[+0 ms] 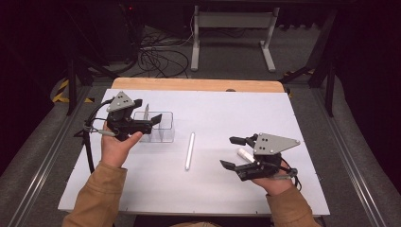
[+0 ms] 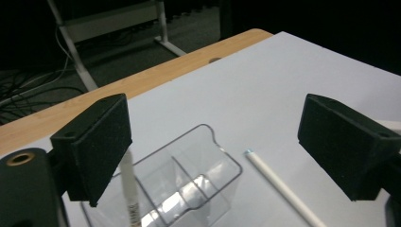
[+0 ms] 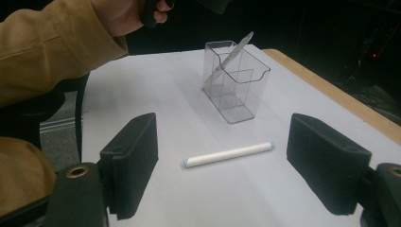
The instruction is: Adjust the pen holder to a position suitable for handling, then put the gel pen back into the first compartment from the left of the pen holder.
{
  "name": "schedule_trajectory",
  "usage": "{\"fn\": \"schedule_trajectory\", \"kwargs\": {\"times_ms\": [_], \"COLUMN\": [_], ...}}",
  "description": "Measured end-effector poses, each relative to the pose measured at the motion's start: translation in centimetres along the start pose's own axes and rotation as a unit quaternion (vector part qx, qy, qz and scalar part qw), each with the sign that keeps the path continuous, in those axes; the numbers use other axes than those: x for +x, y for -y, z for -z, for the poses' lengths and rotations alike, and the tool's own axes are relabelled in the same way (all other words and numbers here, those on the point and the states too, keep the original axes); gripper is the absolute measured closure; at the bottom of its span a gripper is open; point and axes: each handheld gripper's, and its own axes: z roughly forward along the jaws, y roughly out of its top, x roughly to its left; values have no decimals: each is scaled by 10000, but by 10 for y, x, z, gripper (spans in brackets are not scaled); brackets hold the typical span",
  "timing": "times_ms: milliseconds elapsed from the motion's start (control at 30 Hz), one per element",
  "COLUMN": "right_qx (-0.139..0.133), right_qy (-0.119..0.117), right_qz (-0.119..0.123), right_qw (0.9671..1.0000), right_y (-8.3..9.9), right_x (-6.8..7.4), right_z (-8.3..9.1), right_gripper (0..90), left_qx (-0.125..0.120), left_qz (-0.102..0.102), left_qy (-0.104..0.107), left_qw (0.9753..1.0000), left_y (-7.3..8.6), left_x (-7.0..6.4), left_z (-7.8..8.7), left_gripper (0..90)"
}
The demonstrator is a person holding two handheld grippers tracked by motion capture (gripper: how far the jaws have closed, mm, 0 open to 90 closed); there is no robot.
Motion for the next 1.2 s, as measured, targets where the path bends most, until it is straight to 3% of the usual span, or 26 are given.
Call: {"fn": "schedule_trajectory", "kwargs": {"times_ms": [267,533,967,1133,1167,1200], "right_qx": [-25,-30,-31,-36,-33,-27], "right_qy": [31,43,24,45,45,50], "right_qz": [1,11,36,26,28,31], "right_qw": [10000,10000,10000,10000,10000,10000], "right_y": [0,0,-1,-1,-1,-1], "right_x": [-1,-1,0,-1,-1,-1], "right_z": [3,4,3,4,4,3], "right_gripper": [262,262,262,262,262,262], "left_qx": [336,555,496,721,793,879], "left_qz": [185,212,173,255,309,287], "left_qy": [47,9,-44,49,36,-111], "left_qw": [9993,9982,9986,9971,9964,9957], "left_y": [-4,-5,-6,-6,-6,-5], "left_x": [-20,-34,-42,-47,-49,-51], "left_z": [-17,-28,-33,-42,-44,-45], "left_gripper": [112,112,124,136,131,128]}}
